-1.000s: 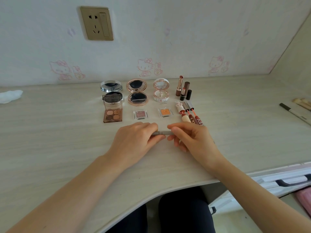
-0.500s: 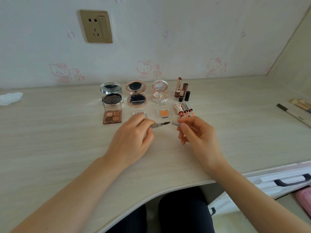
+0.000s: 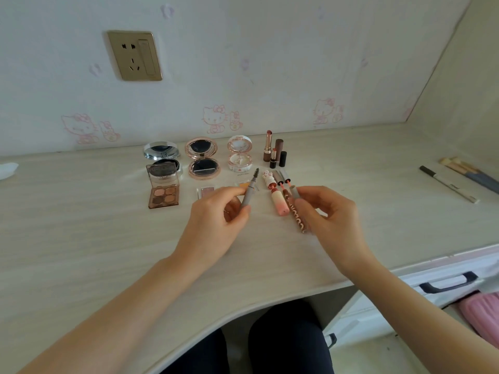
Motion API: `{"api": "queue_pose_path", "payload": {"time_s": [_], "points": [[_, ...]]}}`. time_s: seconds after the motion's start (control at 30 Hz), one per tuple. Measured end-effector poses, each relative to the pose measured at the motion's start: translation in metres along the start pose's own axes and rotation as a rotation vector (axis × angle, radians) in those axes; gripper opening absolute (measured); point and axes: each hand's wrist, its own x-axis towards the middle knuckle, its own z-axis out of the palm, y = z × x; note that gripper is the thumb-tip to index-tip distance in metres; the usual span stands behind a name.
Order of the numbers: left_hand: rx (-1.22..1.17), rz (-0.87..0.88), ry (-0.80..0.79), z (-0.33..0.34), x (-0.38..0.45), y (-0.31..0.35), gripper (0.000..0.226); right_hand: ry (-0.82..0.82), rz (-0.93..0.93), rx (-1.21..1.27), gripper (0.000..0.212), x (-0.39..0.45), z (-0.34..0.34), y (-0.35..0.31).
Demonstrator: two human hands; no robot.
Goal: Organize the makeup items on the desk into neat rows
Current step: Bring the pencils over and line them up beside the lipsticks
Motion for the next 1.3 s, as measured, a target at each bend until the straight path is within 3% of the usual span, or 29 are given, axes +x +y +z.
{"api": "queue_pose_path", "payload": {"time_s": [0.23,0.47,0.7,0.9,1.13,1.3], "points": [[-0.069,-0.034,-0.098,0.027,0.011,0.021,0.049,-0.019,-0.007,-0.092,0.033,0.016,-0.033,0.009],[-0.022,0.022,-0.152,0.063,0.032,0.037,0.023,0.017,0.004,-0.237,0.021,0.034,-0.067,0.03],[0.218,0.007,-0.248,0.103,0.056,0.05,0.027,-0.009,-0.07,-0.653,0.02,0.054,-0.082,0.046],[0.466,0.011,-0.384,0.125,0.073,0.059,0.026,-0.077,-0.243,-1.029,0.022,0.061,-0.085,0.06],[0.659,0.115,-0.45,0.131,0.078,0.063,0.025,-0.1,-0.281,-1.028,0.023,0.059,-0.088,0.062],[0.659,0.118,-0.497,0.133,0.076,0.057,0.033,-0.133,-0.272,-0.989,0.027,0.056,-0.092,0.062]]}}
